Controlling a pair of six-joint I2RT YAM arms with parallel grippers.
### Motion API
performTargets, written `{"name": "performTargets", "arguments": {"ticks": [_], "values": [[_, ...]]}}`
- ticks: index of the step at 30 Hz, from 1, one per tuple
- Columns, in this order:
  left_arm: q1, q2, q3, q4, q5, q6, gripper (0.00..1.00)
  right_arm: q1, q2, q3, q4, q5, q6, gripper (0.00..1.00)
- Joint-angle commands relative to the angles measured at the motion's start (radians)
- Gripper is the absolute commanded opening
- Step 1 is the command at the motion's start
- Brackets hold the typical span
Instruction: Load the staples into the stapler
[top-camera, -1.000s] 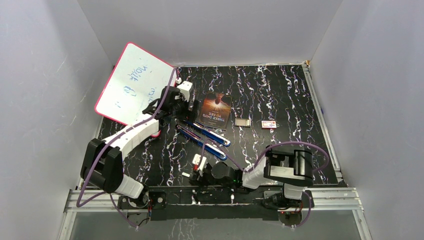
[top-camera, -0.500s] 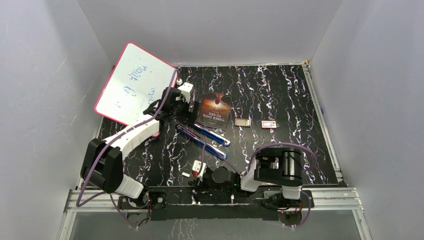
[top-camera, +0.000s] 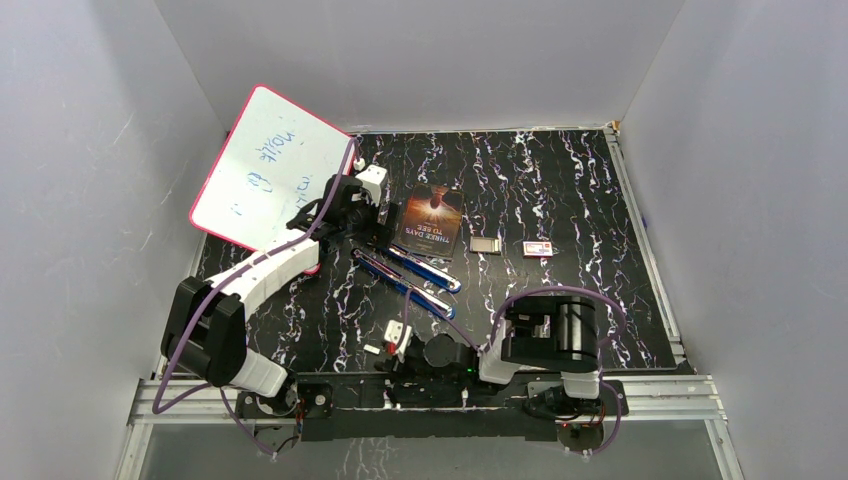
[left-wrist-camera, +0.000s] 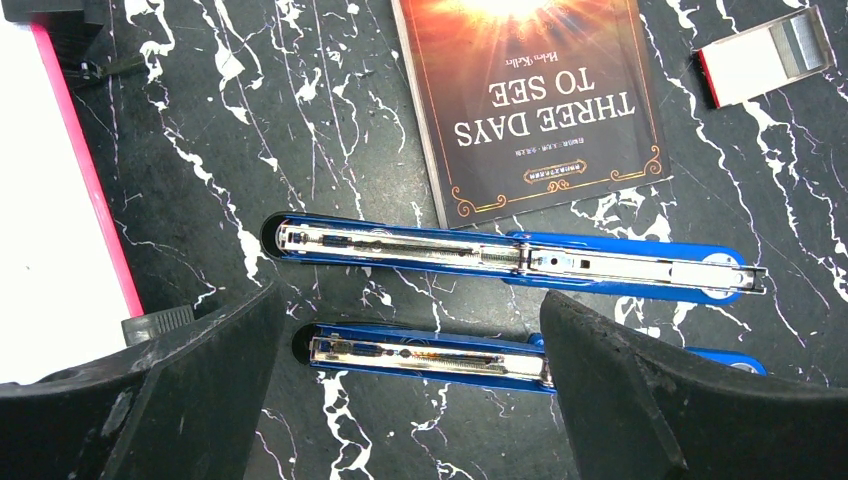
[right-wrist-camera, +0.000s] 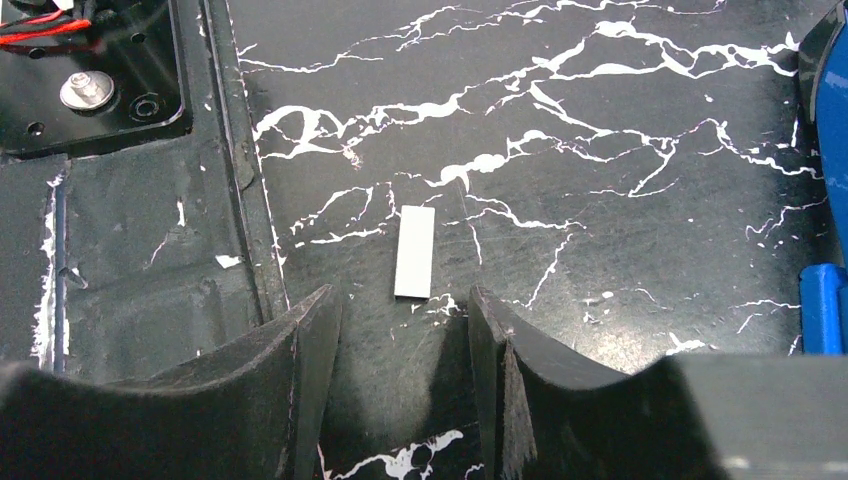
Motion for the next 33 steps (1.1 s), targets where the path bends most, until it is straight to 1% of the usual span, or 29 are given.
{"name": "performTargets", "arguments": {"ticks": [1,7,15,21,33], "values": [[-0.006,-0.044,-0.001,-0.009,-0.008,0.008,0.98,-0.009,0.034,0.012,-0.060,-0.003,0.016,0.57],[-0.006,-0.045,-0.001,-0.009,-0.008,0.009,0.98,-0.043,0.034,0.018,-0.094,-0.050,0.056,0.56],[-0.007,-0.045,0.000,-0.011,-0.008,0.011,0.98,-0.052,0.040,0.036,-0.132,-0.056,0.073,0.52],[-0.008,-0.047,0.000,-0.012,-0.011,0.011,0.98,-0.052,0.045,0.048,-0.153,-0.041,0.080,0.46],[-0.008,-0.049,0.000,-0.012,-0.011,0.013,0.98,-0.053,0.040,0.045,-0.163,-0.026,0.093,0.28]]}}
